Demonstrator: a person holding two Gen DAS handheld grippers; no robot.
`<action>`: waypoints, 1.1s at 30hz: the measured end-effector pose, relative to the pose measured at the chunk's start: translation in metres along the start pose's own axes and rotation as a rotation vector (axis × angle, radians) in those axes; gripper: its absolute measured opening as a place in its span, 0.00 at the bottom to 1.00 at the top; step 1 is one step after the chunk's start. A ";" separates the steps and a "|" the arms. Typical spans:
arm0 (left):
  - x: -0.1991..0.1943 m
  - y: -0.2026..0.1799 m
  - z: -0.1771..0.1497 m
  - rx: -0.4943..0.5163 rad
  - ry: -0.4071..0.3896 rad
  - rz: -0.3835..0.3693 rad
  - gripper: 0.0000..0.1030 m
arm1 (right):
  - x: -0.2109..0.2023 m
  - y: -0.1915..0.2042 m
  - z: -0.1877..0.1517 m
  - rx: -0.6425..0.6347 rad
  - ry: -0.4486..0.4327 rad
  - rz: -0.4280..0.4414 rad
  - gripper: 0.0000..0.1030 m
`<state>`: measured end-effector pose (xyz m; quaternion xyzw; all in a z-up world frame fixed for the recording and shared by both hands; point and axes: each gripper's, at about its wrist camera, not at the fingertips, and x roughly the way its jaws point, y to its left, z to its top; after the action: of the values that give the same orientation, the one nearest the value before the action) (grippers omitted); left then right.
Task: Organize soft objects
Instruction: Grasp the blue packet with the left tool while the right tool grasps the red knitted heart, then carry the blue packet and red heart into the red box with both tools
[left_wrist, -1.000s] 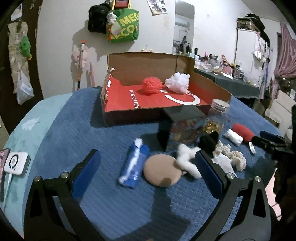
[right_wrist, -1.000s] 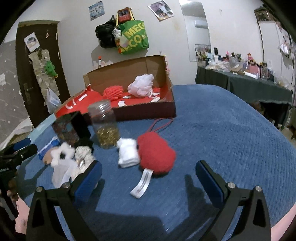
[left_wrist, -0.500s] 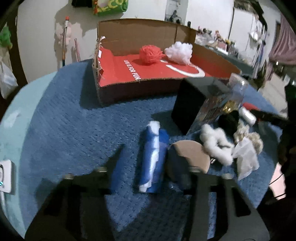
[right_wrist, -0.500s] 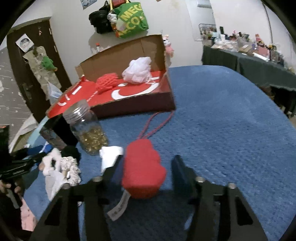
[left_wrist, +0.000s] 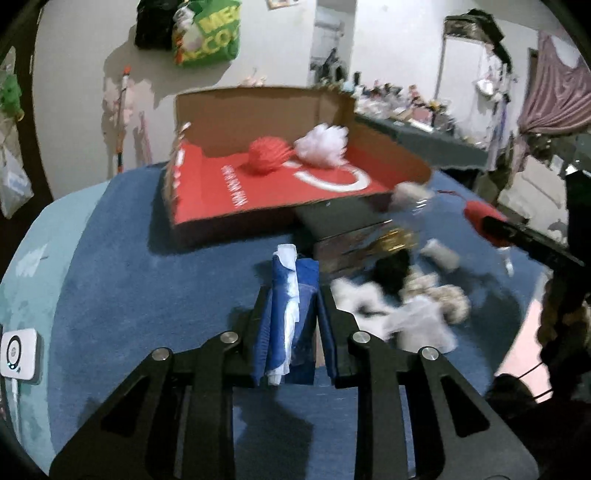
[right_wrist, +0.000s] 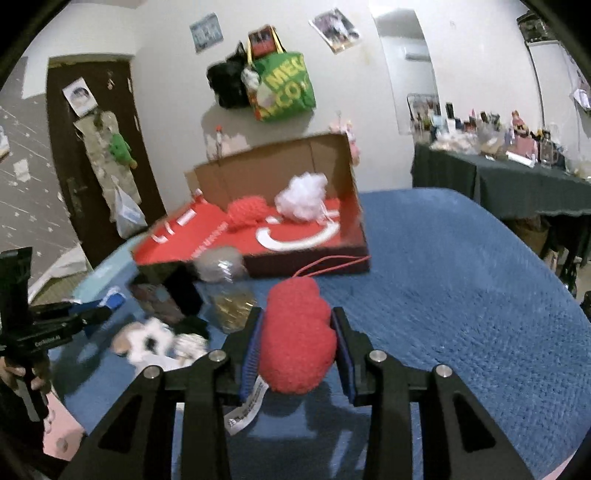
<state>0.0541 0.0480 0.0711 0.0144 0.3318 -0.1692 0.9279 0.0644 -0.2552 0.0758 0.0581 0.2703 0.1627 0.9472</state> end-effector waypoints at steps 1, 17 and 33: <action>-0.002 -0.005 0.001 0.006 -0.005 -0.014 0.22 | -0.003 0.004 0.001 -0.005 -0.012 0.013 0.37; 0.010 -0.068 -0.003 0.056 -0.017 -0.143 0.22 | 0.004 0.064 -0.030 -0.107 -0.033 0.126 0.38; 0.013 -0.058 -0.008 0.026 0.004 -0.121 0.22 | 0.005 0.057 -0.038 -0.099 -0.014 0.102 0.38</action>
<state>0.0399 -0.0099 0.0612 0.0068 0.3319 -0.2295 0.9150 0.0321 -0.1991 0.0522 0.0260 0.2521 0.2233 0.9412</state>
